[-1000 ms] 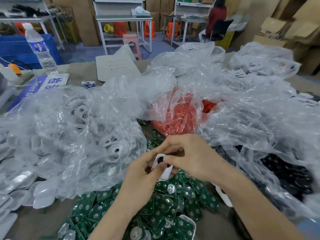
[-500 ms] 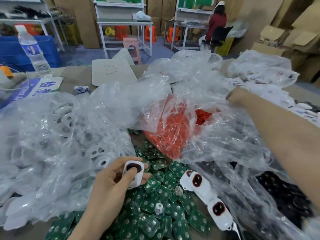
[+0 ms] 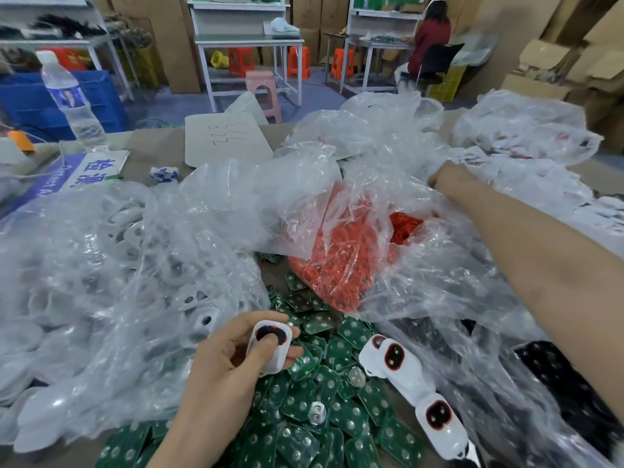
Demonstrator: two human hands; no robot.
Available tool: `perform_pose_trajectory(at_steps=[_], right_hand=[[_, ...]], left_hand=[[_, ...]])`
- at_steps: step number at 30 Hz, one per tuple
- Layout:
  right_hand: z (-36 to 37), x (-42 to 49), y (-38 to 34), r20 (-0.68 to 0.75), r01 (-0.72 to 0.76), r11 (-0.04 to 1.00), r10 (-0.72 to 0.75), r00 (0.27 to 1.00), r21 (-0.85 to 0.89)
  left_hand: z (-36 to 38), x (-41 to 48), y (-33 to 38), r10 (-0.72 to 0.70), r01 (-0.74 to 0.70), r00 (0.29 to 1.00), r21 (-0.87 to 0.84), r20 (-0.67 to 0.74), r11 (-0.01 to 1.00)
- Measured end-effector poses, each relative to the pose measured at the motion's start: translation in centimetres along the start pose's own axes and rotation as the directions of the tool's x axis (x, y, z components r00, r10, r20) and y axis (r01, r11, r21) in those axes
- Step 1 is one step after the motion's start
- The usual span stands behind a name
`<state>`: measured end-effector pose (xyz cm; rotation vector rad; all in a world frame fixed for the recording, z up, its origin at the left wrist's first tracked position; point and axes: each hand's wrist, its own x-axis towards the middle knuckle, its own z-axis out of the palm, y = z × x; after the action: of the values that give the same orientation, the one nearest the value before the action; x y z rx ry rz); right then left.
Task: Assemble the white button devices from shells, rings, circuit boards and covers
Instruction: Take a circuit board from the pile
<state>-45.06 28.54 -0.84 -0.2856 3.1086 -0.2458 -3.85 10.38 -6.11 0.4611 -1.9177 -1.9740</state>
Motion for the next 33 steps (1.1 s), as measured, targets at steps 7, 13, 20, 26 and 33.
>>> perform_pose_trajectory(at_steps=[7, 13, 20, 26, 33], right_hand=[[0.2, 0.5, -1.4, 0.064, 0.122, 0.989, -0.127, 0.990, 0.085], [0.3, 0.1, -0.9, -0.016, 0.213, 0.958, -0.214, 0.977, 0.192], [1.1, 0.4, -0.3, -0.089, 0.122, 0.950, -0.100, 0.991, 0.287], [0.5, 1.2, -0.2, -0.247, -0.081, 0.858, 0.235, 0.940, 0.508], [-3.1, -0.6, -3.7, -0.323, 0.105, 0.623, 0.249, 0.913, 0.775]], left_hand=[[0.0, 0.0, -0.1, -0.011, 0.011, 1.000, -0.015, -0.008, 1.000], [-0.1, 0.2, -0.3, -0.026, 0.026, 1.000, -0.026, -0.009, 0.999], [-0.1, 0.2, -0.2, -0.016, 0.016, 1.000, -0.037, -0.002, 0.999], [-0.3, 0.3, -0.2, -0.042, 0.042, 0.999, -0.095, -0.001, 0.995], [-0.5, 0.8, -0.7, -0.116, 0.110, 0.993, -0.198, -0.023, 0.974]])
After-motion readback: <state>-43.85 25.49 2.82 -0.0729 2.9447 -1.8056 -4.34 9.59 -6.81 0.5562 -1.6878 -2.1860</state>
